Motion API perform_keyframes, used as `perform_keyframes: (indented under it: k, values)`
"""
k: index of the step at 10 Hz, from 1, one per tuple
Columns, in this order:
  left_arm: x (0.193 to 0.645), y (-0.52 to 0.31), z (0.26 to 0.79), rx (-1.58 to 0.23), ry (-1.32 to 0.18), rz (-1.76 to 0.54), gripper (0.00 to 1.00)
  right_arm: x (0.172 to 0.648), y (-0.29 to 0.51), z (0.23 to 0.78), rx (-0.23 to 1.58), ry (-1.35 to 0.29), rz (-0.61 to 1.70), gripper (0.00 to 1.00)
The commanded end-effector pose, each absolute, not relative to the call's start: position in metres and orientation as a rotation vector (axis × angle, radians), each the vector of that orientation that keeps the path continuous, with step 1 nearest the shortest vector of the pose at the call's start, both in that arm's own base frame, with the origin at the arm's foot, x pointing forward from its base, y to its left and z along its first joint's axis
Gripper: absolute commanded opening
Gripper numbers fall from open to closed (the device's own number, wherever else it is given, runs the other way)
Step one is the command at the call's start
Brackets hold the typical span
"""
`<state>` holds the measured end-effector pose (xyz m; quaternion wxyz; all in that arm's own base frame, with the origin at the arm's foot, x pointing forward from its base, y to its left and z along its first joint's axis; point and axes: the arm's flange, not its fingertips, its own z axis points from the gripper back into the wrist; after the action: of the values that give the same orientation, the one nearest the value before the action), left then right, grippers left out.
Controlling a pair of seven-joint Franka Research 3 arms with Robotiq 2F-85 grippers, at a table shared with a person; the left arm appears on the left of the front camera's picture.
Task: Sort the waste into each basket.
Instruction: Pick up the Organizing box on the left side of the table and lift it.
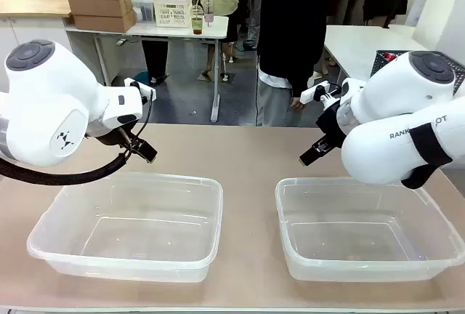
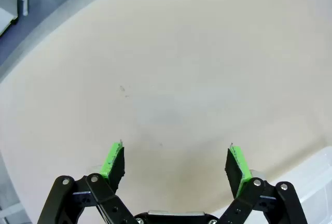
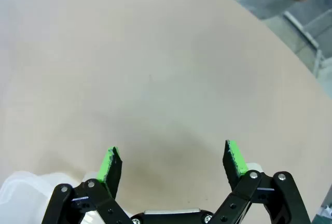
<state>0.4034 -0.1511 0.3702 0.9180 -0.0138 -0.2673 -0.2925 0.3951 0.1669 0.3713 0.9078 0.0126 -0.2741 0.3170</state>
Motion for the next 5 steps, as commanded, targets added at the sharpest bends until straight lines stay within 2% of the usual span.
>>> perform_keyframes:
  k: [1,5]
  values:
    - [0.4034,-0.1511,0.3704,-0.028,-0.550,-0.602,1.00,0.3951,0.1669,0.3713,0.026,-0.566,0.654,1.00]
    - [0.4034,-0.1511,0.3704,-0.028,-0.550,-0.602,1.00,0.3951,0.1669,0.3713,0.026,-0.566,0.654,1.00]
